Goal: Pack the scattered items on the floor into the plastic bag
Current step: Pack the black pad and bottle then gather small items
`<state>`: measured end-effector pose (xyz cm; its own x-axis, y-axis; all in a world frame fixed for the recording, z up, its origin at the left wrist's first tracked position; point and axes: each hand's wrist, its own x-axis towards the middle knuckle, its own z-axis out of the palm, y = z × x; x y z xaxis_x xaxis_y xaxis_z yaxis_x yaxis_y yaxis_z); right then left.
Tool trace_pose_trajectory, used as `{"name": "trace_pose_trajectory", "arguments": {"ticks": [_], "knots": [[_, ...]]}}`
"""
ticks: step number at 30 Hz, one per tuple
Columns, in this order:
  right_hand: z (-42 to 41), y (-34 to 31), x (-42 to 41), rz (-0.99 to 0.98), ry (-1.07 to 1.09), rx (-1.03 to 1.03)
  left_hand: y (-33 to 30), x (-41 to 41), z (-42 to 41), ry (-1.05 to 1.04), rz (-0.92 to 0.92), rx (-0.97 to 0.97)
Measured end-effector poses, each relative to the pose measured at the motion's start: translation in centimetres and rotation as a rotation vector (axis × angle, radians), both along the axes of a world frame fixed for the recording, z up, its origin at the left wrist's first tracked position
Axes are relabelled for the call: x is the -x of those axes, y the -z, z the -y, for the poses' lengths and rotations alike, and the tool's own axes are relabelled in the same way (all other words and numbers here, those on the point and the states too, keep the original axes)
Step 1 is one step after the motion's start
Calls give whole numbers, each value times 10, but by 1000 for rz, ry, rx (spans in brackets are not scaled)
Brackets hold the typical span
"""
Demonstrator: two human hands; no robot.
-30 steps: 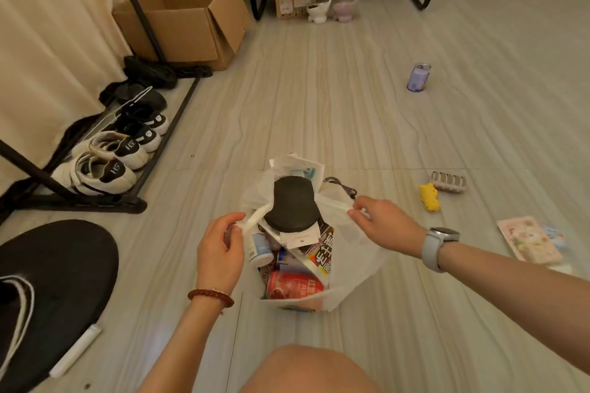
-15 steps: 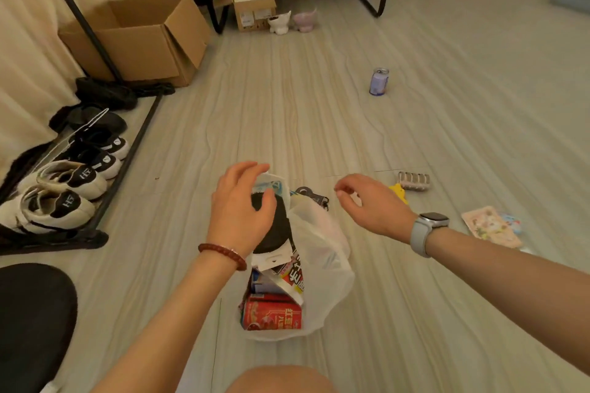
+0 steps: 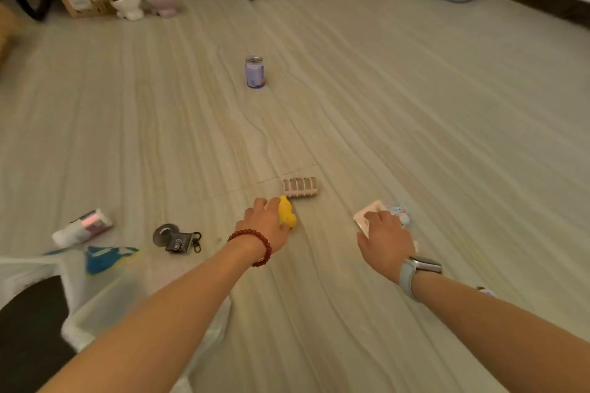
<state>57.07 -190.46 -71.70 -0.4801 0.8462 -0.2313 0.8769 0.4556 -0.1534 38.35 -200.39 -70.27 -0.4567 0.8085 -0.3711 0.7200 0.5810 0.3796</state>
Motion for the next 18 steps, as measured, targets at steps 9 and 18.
{"name": "trace_pose_trajectory", "arguments": {"ticks": [9, 18], "knots": [[-39, 81, -37, -41, 526, 59, 81, -22, -76, -589, 167, -65], [-19, 83, -34, -642, 540, 117, 87, -8, -53, -456, 109, -145]]}}
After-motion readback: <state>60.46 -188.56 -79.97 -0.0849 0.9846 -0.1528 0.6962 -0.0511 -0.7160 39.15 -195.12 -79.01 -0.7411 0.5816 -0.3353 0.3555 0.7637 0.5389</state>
